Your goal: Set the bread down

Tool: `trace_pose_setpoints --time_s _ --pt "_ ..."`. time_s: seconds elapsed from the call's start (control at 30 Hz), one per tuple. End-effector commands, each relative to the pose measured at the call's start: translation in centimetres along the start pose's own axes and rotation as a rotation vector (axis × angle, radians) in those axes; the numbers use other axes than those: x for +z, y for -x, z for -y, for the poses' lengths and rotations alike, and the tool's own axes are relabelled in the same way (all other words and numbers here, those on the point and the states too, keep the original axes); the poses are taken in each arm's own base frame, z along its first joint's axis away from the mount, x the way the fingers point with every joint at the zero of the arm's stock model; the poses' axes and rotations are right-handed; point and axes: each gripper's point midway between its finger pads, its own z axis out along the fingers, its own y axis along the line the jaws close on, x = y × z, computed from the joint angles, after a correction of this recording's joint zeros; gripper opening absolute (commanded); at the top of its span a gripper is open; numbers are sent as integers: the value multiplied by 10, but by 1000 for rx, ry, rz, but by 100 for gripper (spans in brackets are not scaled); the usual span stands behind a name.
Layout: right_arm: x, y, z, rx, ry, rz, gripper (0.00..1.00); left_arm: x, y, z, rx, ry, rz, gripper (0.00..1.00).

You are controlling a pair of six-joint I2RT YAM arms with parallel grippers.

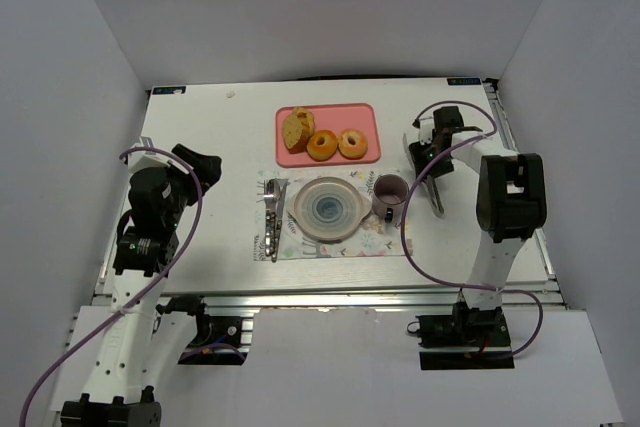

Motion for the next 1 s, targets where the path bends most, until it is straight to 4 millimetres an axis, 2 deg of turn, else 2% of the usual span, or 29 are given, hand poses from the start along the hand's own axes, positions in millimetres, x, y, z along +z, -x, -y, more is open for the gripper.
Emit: trace_pose_setpoints --time_s 0.0,0.03,0.07,0.17,0.27,0.3,0.43,0.5,0.53,0.57,0.73,0.87,0.97 --pt "1 -7 -7 9 30 -13 52 1 0 -3 -4 12 5 98" --pt "0 -7 -7 -3 28 -4 45 1 0 -3 -6 11 6 98" --pt "0 -11 -7 -7 29 -8 31 1 0 -3 -6 11 6 98" --pt "-11 -4 -3 -49 15 31 15 2 -1 -2 -9 3 3 98" --pt "-34 16 1 -124 -9 117 13 0 0 1 -7 -5 6 98" --pt "-48 27 2 -147 -20 162 13 0 1 1 -6 -5 8 98" --pt "-86 60 1 -225 -24 279 20 -1 4 4 -7 -16 15 98" --pt "-96 68 1 -237 -25 297 29 -2 4 4 -9 -21 18 98" --pt "-106 80 1 -244 -26 325 32 -2 4 5 -14 -22 19 98" --pt "-109 83 2 -244 -25 329 39 -3 4 5 -14 -25 23 98" --pt "-124 100 -3 -233 0 357 50 -7 5 4 -16 -25 31 98" --pt "-136 114 -3 -236 1 388 52 -10 5 3 -16 -22 33 98" --pt "-139 116 -2 -243 3 391 54 -11 6 3 -19 -22 38 98"
